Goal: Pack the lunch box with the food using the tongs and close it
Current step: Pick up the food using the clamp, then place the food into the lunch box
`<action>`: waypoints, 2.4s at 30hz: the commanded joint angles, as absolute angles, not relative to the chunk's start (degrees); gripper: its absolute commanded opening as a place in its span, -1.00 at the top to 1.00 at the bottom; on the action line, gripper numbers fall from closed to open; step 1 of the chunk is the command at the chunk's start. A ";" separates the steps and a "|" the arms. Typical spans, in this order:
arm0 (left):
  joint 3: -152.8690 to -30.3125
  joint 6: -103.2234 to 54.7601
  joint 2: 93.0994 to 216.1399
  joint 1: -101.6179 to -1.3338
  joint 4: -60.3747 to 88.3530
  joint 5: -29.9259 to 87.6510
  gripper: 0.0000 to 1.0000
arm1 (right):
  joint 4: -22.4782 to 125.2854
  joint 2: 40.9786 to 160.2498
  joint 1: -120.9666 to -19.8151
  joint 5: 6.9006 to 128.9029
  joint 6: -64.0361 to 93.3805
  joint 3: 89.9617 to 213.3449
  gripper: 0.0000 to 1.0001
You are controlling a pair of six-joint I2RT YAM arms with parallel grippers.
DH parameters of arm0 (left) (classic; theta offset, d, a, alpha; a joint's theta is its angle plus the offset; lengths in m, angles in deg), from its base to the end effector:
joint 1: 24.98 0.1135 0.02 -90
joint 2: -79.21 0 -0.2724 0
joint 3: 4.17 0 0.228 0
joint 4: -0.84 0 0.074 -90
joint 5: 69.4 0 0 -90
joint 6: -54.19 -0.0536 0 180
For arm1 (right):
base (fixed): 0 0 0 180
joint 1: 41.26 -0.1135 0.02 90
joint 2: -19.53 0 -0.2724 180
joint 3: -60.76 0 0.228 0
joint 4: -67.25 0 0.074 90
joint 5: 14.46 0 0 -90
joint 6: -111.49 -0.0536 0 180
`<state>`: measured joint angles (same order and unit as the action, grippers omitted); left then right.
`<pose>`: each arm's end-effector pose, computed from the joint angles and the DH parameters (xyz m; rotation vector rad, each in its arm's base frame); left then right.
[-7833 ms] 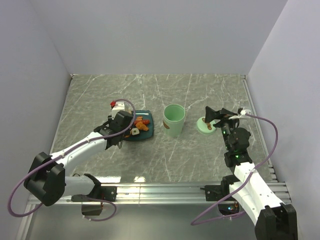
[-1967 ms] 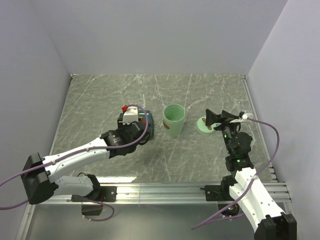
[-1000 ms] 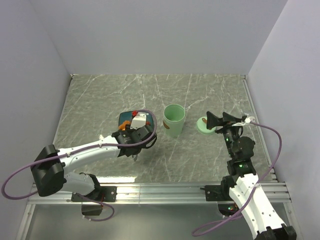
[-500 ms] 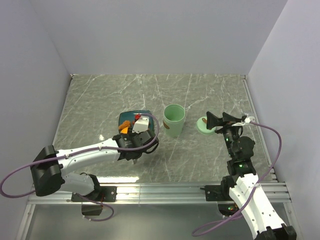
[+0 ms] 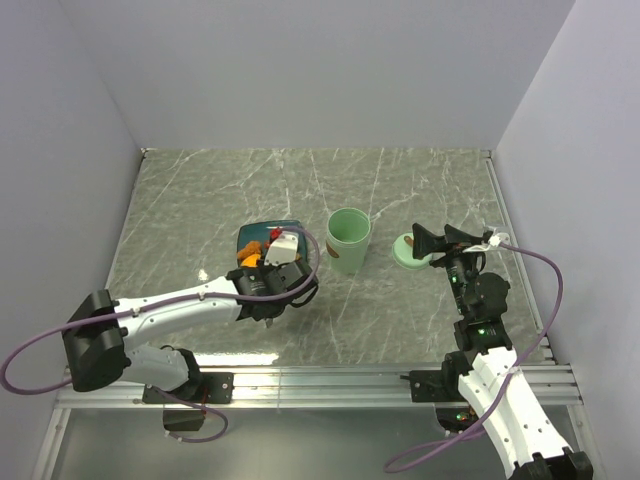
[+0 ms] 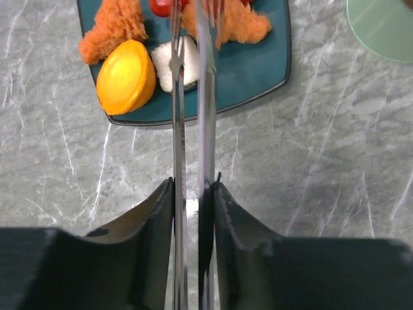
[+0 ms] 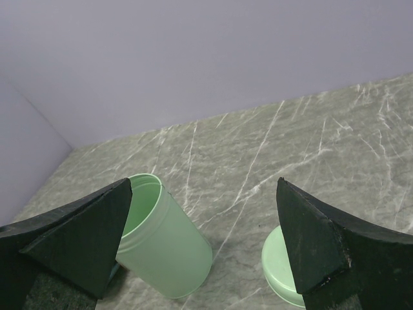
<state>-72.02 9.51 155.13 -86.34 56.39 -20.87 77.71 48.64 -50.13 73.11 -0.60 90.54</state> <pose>0.1415 -0.1850 0.2434 0.1188 2.3053 0.0874 0.1332 0.0231 0.2733 0.1246 1.3877 0.4805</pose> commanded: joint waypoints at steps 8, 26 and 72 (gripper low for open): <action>-75.14 9.81 146.10 -86.67 55.47 -27.73 0.51 | 79.07 48.80 -50.49 72.82 -0.93 90.26 -0.99; -80.68 -0.21 141.26 -87.02 48.97 -26.78 0.54 | 78.63 48.89 -50.49 74.05 -0.75 90.70 -0.99; -89.65 -11.91 152.25 -95.11 39.56 -22.63 -0.01 | 78.98 48.98 -50.49 73.96 -0.66 90.08 -0.99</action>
